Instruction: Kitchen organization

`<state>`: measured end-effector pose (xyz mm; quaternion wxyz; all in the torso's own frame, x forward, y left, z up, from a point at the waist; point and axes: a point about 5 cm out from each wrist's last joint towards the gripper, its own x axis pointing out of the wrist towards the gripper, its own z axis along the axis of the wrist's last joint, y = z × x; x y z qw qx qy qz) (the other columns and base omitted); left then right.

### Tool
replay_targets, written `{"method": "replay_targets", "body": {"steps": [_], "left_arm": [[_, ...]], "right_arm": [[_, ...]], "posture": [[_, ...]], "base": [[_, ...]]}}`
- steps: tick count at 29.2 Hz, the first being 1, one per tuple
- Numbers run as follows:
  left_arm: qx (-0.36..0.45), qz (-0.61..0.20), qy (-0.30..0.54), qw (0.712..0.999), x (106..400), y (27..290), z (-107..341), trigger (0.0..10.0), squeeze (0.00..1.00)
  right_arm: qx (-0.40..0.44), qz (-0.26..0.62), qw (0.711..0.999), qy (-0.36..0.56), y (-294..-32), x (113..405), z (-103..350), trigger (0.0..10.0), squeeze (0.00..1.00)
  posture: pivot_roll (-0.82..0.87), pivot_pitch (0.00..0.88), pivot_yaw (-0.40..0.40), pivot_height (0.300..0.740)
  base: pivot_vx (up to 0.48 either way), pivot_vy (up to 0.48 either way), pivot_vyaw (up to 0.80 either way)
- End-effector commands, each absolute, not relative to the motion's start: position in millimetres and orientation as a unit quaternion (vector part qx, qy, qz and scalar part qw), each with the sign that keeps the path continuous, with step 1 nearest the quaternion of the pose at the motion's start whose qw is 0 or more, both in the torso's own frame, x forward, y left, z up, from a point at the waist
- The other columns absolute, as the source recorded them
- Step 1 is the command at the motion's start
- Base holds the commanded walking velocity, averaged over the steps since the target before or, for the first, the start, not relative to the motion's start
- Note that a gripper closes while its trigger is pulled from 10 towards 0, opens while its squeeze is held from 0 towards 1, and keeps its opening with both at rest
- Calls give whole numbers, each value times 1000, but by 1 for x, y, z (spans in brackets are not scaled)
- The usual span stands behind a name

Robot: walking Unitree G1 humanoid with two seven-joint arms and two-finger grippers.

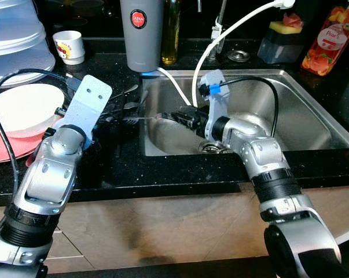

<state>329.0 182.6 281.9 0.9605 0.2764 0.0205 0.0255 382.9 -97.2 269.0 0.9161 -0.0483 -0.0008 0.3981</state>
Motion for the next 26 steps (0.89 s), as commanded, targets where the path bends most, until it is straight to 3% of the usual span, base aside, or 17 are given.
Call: {"method": "replay_targets", "body": {"steps": [1, 9, 26], "left_arm": [[295, 27, 30, 955, 329, 186, 280, 10000, 0], [302, 31, 38, 952, 330, 191, 278, 10000, 0], [302, 19, 47, 952, 345, 204, 261, 10000, 0]], "right_arm": [[-53, 427, 903, 10, -93, 377, 266, 10000, 0], [-41, 487, 872, 22, -85, 364, 263, 10000, 0], [-37, 508, 860, 21, -83, 355, 267, 10000, 0]], "posture": [[11, 183, -1, 740], [13, 175, -1, 740], [4, 170, -2, 740]], "base": [[0, 0, 0], [0, 0, 0], [0, 0, 0]]}}
